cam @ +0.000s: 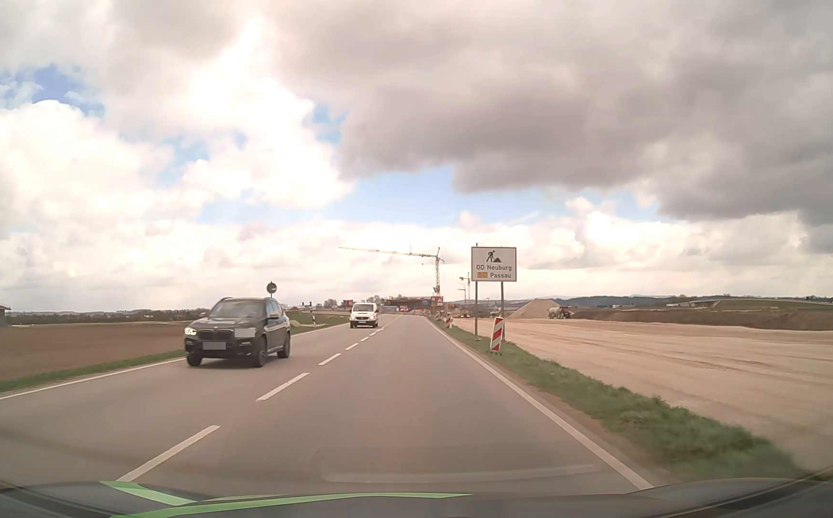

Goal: Follow the waypoints while adhering to traffic rules and regulations

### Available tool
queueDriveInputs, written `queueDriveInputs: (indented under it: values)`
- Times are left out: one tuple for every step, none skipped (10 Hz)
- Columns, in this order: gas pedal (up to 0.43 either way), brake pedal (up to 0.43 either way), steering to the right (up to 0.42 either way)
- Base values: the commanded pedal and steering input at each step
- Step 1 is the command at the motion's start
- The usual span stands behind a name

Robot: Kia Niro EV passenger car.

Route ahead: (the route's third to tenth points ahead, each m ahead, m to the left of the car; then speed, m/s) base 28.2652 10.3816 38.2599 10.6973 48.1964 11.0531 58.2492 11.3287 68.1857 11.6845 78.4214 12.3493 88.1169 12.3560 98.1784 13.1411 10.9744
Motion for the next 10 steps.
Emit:
queueDriveInputs:
  values:
    - [0.098,0.000,-0.004]
    - [0.098,0.000,-0.004]
    - [0.098,0.000,-0.004]
    - [0.098,0.000,-0.004]
    - [0.098,0.000,-0.004]
    - [0.098,0.000,-0.004]
    - [0.098,0.000,-0.003]
    - [0.098,0.000,-0.001]
    - [0.098,0.000,0.000]
    - [0.098,0.000,0.000]
